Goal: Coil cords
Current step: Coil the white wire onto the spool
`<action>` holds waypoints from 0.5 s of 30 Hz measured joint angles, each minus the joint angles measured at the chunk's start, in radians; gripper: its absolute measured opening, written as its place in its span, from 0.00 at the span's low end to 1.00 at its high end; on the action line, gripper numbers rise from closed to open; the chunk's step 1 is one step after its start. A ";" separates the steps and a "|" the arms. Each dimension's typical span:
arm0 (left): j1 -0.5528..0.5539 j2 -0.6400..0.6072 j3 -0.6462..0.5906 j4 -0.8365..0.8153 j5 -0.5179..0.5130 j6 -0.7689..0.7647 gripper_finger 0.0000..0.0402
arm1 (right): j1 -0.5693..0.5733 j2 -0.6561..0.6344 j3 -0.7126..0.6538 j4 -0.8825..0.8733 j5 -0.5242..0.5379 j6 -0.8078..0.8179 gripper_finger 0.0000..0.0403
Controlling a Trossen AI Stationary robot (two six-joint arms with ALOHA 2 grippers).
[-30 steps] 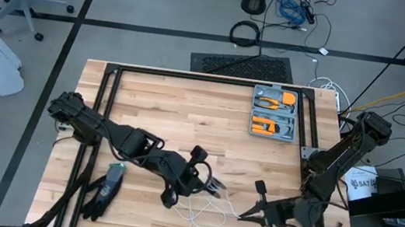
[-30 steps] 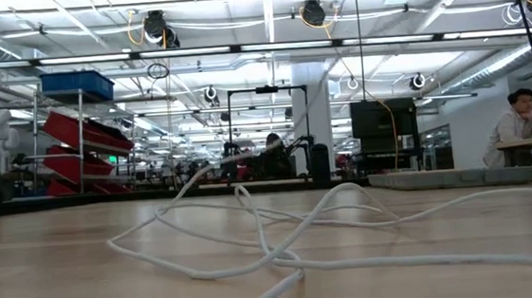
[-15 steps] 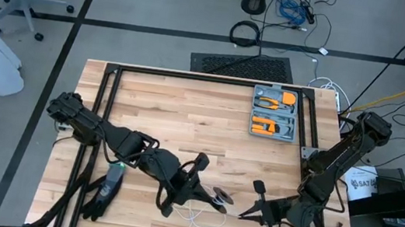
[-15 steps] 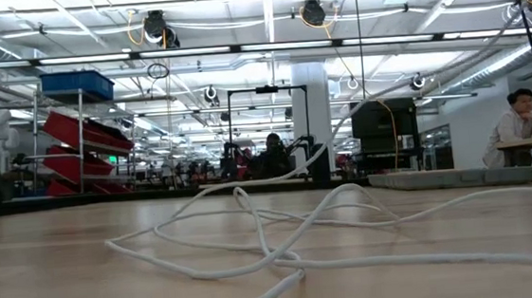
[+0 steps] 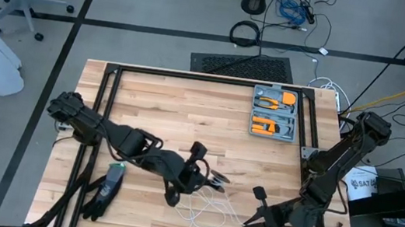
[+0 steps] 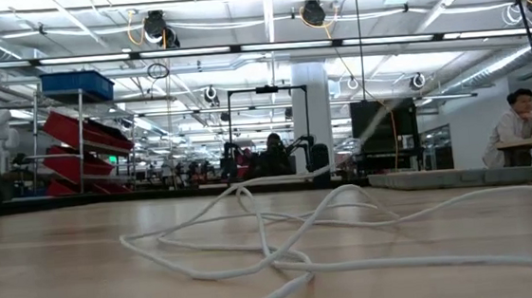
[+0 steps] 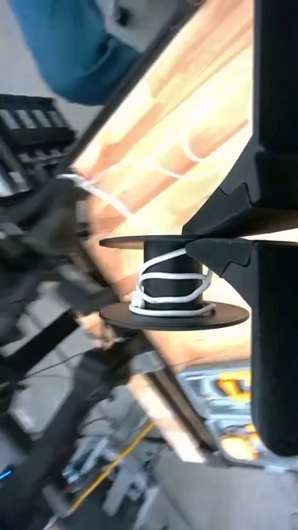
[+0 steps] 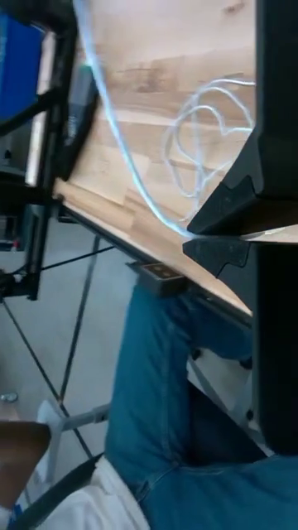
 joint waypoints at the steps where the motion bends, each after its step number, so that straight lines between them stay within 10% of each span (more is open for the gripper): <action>1: 0.003 0.000 0.000 -0.021 0.000 -0.015 0.00 | 0.000 0.000 0.012 0.000 0.000 -0.010 0.00; 15: 0.007 0.012 0.000 -0.070 0.160 -0.049 0.00 | 0.023 0.000 0.169 -0.026 0.066 -0.238 0.00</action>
